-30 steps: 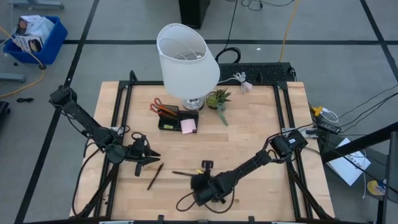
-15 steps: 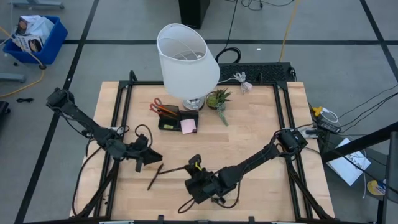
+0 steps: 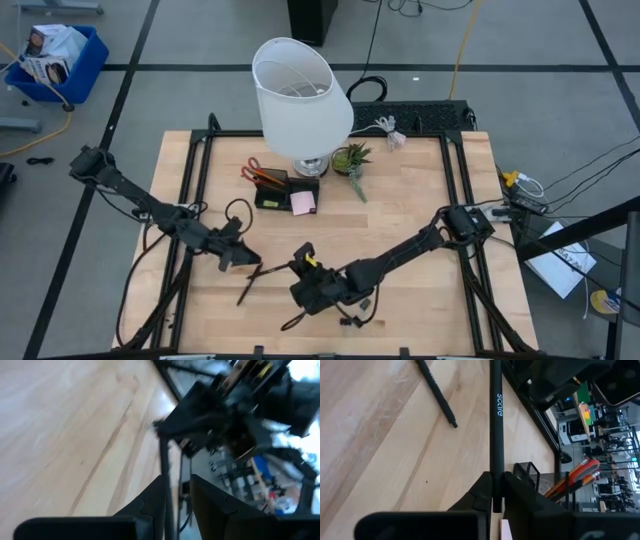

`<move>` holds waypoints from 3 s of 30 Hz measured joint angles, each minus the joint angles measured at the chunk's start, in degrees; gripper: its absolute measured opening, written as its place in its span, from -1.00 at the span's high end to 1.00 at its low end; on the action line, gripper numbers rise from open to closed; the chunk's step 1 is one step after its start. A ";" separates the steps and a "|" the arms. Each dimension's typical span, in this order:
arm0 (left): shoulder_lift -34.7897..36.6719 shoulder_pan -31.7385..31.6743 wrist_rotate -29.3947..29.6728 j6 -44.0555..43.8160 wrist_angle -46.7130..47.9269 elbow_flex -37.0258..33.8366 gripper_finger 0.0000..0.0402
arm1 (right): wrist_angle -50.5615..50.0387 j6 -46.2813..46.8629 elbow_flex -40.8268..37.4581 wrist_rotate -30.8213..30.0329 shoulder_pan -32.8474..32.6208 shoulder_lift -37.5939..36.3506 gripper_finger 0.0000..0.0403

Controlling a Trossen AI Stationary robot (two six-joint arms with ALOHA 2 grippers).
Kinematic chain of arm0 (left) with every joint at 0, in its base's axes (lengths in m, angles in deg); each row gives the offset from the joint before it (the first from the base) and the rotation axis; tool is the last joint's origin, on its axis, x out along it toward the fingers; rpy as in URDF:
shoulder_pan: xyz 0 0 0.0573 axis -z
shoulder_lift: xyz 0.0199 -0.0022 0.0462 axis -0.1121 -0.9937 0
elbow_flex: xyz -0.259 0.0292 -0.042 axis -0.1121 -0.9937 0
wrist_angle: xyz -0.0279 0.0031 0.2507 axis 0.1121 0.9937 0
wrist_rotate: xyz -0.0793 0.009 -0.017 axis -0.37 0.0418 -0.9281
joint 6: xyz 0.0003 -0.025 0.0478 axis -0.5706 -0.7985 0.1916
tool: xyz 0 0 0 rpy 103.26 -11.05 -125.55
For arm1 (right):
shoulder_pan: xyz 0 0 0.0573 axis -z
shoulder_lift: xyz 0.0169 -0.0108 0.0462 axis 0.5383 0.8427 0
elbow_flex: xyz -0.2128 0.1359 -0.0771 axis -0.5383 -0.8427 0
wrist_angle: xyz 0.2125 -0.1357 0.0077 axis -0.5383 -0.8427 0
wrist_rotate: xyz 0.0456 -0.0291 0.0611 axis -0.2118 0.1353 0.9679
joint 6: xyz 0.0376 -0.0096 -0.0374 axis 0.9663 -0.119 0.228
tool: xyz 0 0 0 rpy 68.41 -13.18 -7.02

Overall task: Pick and place office supplies into organizer
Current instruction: Put the black pen into the black desk organizer

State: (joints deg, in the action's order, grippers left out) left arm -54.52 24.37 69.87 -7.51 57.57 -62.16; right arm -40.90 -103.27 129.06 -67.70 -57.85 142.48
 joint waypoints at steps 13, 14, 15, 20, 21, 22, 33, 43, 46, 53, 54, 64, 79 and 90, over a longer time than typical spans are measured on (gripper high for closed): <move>-0.50 0.06 -5.34 -1.31 4.44 0.00 0.51 | 3.71 -2.36 0.04 2.79 1.30 -0.02 0.86; -0.73 0.07 -5.36 -1.43 4.87 0.00 0.48 | 4.05 -2.67 0.04 2.79 1.39 0.04 0.86; -1.16 0.07 -5.57 -1.62 4.90 0.00 0.44 | 4.47 -3.24 0.04 2.71 1.47 0.26 0.86; -3.99 0.07 -7.92 -2.41 3.80 0.00 0.20 | 4.42 -5.02 0.05 4.18 1.66 0.96 0.87; -4.54 0.07 -8.10 -2.68 3.76 0.00 0.15 | 4.27 -5.07 0.05 4.13 1.66 1.03 0.87; -5.10 0.07 -8.37 -2.81 3.77 0.00 0.11 | 4.14 -5.07 0.06 4.17 1.68 1.03 0.87; -9.98 0.07 -9.85 -3.59 -2.89 0.00 0.01 | 5.14 -5.12 0.07 3.97 1.95 1.03 0.86; -14.22 0.09 -11.26 -3.66 -3.51 0.00 0.56 | 4.87 -5.53 0.07 4.13 2.45 1.10 0.85; -14.23 0.02 -11.19 -3.32 -3.58 0.00 0.77 | 4.74 -5.95 0.07 4.10 2.45 1.10 0.84; -14.25 0.18 -11.66 -0.18 -6.31 0.00 0.87 | 4.65 -4.71 0.07 3.90 2.41 1.10 0.84; -14.25 0.17 -11.70 -0.13 -6.51 -0.02 0.85 | 4.62 -2.99 0.07 3.88 2.39 1.10 0.82; -14.19 0.83 -10.58 4.67 -7.82 0.02 0.88 | 1.83 7.03 0.11 -5.31 1.54 -1.41 0.40; -14.21 1.58 -7.64 10.34 -10.05 0.02 0.85 | -3.39 31.22 0.20 -5.22 0.37 -8.01 0.21; -14.20 1.95 1.07 21.32 -16.46 0.01 0.88 | 22.04 37.44 -10.50 -3.53 0.24 -10.02 0.23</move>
State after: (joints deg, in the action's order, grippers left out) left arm -68.72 26.32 70.94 13.81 41.11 -62.16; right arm -18.86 -65.83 118.56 -71.23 -57.61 132.46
